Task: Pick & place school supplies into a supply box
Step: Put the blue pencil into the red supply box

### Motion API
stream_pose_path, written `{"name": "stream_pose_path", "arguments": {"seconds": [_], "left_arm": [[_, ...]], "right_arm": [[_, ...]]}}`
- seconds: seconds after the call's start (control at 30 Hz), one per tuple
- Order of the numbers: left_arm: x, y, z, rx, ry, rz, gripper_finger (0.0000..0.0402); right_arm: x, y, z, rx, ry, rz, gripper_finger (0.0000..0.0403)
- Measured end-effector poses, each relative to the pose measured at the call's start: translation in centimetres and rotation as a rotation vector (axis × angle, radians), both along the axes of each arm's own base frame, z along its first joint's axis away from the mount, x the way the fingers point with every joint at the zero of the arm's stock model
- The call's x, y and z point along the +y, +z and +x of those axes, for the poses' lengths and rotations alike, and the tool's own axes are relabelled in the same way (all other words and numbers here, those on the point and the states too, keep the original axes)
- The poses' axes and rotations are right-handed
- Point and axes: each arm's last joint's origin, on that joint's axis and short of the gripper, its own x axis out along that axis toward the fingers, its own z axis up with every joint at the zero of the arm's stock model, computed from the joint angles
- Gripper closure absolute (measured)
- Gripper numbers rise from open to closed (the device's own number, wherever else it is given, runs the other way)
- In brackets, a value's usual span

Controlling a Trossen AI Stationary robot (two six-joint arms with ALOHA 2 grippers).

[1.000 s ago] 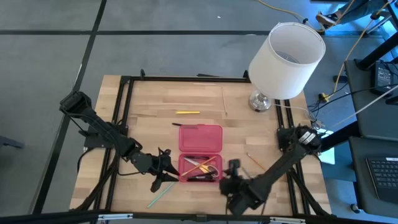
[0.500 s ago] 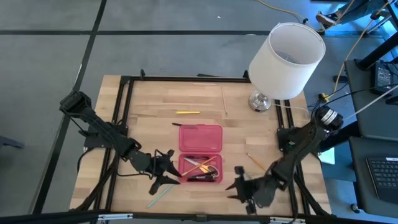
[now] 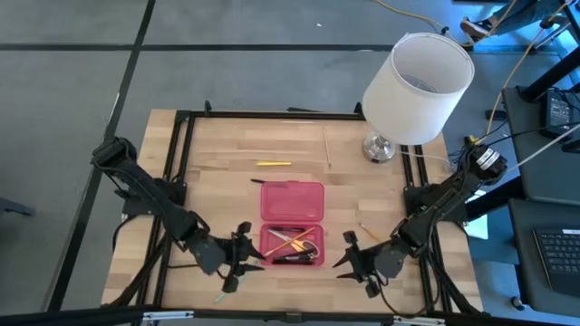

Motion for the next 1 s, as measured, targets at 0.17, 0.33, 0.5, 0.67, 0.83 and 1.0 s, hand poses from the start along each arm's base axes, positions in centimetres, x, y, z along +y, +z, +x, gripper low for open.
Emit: {"name": "stream_pose_path", "arguments": {"seconds": [0.17, 0.33, 0.5, 0.67, 0.83, 1.0], "left_arm": [[-1.6, -0.2, 0.2, 0.237, 0.145, -0.048, 0.0286], [-2.9, -2.7, 1.0, 0.449, 0.249, -0.070, 0.0286], [-3.3, -5.4, 2.4, 0.611, 0.366, -0.098, 0.0286], [-3.1, -6.9, 3.0, 0.767, 0.446, -0.085, 0.0286], [-3.0, -7.4, 3.5, 0.790, 0.478, -0.127, 0.0286], [-2.9, -7.4, 3.7, 0.785, 0.510, -0.153, 0.0286]], "right_arm": [[0.0, -0.1, 0.0, 0.001, 0.005, -0.016, 0.0267], [0.0, -0.1, 0.0, 0.003, 0.006, -0.018, 0.0267], [0.0, -0.1, 0.0, 0.006, 0.005, -0.018, 0.0267], [0.0, -0.1, 0.0, 0.006, 0.004, -0.017, 0.0267], [0.0, -0.1, 0.0, 0.006, 0.004, -0.016, 0.0267], [0.0, -0.1, 0.0, 0.007, 0.004, -0.017, 0.0267]]}}
